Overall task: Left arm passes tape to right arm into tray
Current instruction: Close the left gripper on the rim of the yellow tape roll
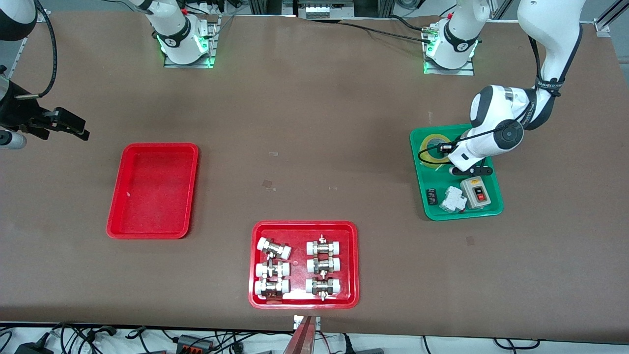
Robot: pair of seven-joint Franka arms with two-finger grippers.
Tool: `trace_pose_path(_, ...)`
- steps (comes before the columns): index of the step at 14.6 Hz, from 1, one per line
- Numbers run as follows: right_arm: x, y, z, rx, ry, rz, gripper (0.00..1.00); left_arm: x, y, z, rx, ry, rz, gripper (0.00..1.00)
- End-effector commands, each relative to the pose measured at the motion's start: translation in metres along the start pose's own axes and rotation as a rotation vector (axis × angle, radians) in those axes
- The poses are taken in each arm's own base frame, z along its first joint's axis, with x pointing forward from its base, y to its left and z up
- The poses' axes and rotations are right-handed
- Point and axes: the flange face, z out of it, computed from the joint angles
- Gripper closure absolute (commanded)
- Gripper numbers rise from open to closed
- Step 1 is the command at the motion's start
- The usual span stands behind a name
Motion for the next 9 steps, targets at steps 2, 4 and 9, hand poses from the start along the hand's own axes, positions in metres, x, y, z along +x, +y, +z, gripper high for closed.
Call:
trace_pose_path(2, -0.001, 0.002, -0.003, 0.014, -0.004, -0.008, 0.0, -0.001, -0.012, -0.011, 0.011, 0.017, 0.005, 0.99)
trace_pose_path(4, -0.001, 0.002, -0.003, 0.014, -0.004, -0.008, 0.0, 0.002, -0.017, -0.031, 0.013, 0.016, 0.049, 0.99)
trace_pose_path(9, -0.003, -0.003, -0.007, 0.015, 0.001, -0.019, 0.0, -0.008, -0.038, -0.131, 0.015, 0.019, 0.174, 0.99)
